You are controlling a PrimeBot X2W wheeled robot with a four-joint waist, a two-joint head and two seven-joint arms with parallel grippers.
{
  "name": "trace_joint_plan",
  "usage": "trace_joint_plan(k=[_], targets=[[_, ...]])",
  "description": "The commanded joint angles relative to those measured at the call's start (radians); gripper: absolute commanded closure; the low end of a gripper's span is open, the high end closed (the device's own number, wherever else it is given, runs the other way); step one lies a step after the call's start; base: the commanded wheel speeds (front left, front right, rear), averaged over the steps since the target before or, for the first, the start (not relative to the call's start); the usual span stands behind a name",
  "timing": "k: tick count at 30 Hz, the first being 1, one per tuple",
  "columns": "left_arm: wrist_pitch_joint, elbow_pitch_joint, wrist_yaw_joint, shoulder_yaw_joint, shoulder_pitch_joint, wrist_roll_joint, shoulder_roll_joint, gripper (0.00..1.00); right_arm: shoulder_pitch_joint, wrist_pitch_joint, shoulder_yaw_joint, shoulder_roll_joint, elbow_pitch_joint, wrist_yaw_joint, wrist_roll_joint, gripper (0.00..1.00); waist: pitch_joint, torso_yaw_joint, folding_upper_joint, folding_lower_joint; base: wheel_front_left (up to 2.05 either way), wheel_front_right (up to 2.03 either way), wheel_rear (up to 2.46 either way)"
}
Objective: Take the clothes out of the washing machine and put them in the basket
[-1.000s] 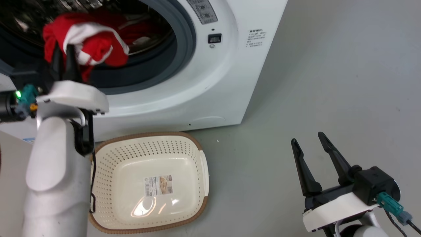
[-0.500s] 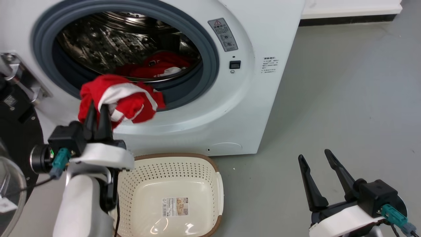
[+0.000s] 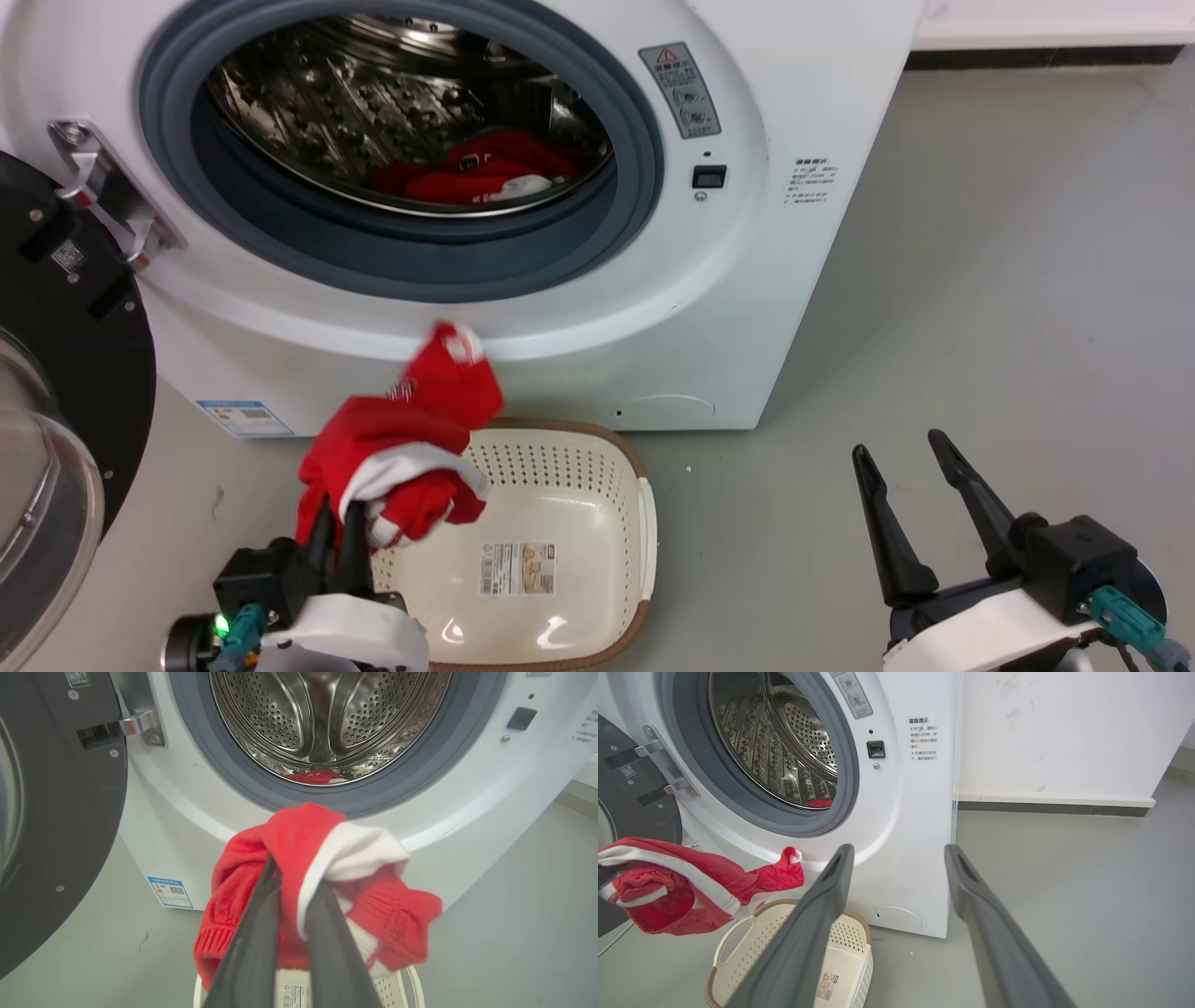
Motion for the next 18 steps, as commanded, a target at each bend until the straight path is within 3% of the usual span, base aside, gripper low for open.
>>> trace_joint_plan(k=[1,12,18], targets=[[-0.001,0.009,0.005,-0.003,0.005,-0.006,-0.001,1.00,-0.013,0.001,0.003,0.002,-0.004,-0.001,-0.006,0.00,0.021,0.002,-0.0001,0.0001,0.00,0.00,0.00],[-0.009,0.208,0.001,0.018,-0.123,-0.042,-0.007,1.00,-0.093,-0.004,0.022,0.002,-0.034,-0.001,-0.011,0.00,0.245,-0.068,-0.0001,0.0001,0.00,0.00,0.00],[-0.009,0.343,-0.015,0.040,-0.247,-0.016,0.018,1.00,-0.146,-0.041,0.038,0.002,-0.044,-0.001,0.006,0.00,0.377,-0.119,-0.0001,0.0001,0.00,0.00,0.00]])
